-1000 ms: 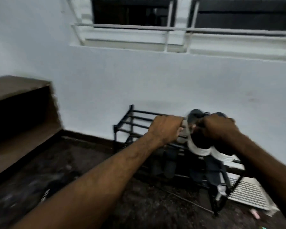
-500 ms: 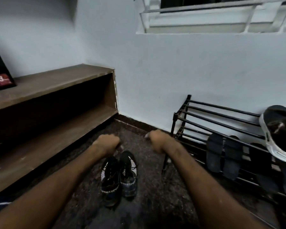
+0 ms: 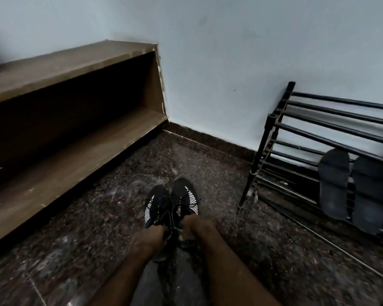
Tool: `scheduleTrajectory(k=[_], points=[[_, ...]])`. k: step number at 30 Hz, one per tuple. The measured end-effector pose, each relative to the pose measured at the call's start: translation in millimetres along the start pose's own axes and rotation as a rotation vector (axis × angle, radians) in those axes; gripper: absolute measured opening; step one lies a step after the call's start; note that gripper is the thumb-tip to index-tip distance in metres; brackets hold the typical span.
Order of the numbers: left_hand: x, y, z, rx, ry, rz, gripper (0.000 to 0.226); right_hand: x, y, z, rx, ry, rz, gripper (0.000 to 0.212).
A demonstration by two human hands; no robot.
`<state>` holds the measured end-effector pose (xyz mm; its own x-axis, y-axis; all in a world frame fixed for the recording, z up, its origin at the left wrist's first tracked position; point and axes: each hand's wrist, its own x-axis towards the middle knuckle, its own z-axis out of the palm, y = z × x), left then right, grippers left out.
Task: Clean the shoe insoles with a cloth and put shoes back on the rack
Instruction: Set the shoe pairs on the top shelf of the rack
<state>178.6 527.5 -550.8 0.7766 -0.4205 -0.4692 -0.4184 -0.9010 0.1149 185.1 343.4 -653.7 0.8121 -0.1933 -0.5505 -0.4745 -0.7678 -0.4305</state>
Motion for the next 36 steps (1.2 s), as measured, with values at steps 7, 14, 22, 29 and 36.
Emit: scheduleTrajectory(k=[7, 14, 22, 29, 36], points=[[-0.1, 1.5, 7.7, 0.013, 0.055, 0.106, 0.029, -78.8, -37.4, -10.8, -0.065, 0.183, -0.05, 0.04], [2.5, -9.6, 9.2, -0.078, 0.035, 0.102, 0.03, -91.7, -39.3, -31.3, -0.106, -0.006, -0.084, 0.011], [6.4, -6.9, 14.8, 0.019, -0.018, -0.007, 0.055, -101.2, -40.7, -10.6, -0.219, 0.073, -0.122, 0.042], [-6.0, 18.2, 13.1, 0.067, 0.074, -0.03, 0.032, -120.5, -55.9, -1.9, -0.283, 0.187, -0.129, 0.032], [-49.5, 17.6, -43.8, -0.024, 0.398, -0.068, 0.026, -170.6, -89.3, -60.1, -0.42, 0.359, -0.254, 0.029]])
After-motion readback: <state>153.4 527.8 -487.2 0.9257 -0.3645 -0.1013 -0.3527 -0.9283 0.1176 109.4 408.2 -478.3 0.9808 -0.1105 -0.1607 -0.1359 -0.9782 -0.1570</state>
